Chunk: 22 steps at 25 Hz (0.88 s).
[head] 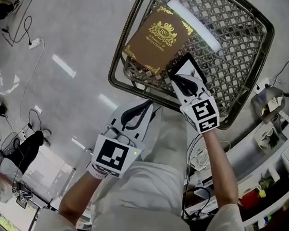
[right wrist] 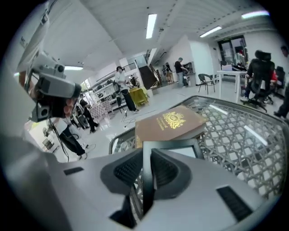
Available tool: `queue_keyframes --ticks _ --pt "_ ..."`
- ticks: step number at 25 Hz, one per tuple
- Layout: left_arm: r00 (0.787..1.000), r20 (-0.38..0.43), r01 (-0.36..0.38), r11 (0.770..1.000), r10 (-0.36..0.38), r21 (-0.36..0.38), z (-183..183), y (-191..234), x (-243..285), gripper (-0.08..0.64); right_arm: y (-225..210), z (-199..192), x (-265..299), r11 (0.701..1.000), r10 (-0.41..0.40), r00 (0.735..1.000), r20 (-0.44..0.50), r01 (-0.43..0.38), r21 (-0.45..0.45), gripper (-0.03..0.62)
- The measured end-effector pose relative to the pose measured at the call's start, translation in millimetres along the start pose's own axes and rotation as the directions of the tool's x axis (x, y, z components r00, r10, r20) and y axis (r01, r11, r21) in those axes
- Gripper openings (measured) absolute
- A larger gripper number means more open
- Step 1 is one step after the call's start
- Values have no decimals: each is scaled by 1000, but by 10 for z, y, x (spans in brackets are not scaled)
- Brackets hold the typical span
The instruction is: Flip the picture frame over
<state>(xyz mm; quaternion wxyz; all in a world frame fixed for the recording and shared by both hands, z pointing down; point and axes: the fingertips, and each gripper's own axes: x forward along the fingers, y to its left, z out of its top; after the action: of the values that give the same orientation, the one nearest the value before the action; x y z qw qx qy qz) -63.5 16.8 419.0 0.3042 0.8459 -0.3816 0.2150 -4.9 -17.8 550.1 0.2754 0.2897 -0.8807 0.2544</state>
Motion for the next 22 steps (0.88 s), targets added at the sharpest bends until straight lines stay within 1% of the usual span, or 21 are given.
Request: queue_keyframes --ticks 3,5,8,10,14,16,18,20,22 --pt "1000 -7 -1 1000 1 -4 -4 -18 14 26 16 76 -55 996 23 998 51 -28 88 77" --pt "1000 -9 2 1000 -2 5 -11 -25 22 25 9 137 -91 987 33 996 88 -46 153 77" --pt "1000 -7 5 1000 -5 18 -6 -28 35 25 -32 224 -136 966 38 989 141 -73 248 77" --pt "1000 -6 9 1000 -9 29 -18 -31 45 25 -68 272 -169 944 42 983 178 -98 316 77" --pt "1000 -8 4 1000 -4 7 8 -49 54 25 -113 387 -220 886 62 966 253 -170 431 77" --pt "1000 -9 2 1000 -2 -5 17 -53 62 26 -133 434 -234 854 69 955 289 -206 478 77" --pt "1000 -9 3 1000 -3 1 9 -51 70 26 -159 477 -243 818 72 944 323 -241 522 77" --pt "1000 -9 5 1000 -5 8 4 -55 78 25 -201 517 -260 772 68 931 360 -278 572 77" --pt "1000 -11 7 1000 -7 11 -2 -54 83 25 -269 534 -276 705 52 912 406 -322 632 77"
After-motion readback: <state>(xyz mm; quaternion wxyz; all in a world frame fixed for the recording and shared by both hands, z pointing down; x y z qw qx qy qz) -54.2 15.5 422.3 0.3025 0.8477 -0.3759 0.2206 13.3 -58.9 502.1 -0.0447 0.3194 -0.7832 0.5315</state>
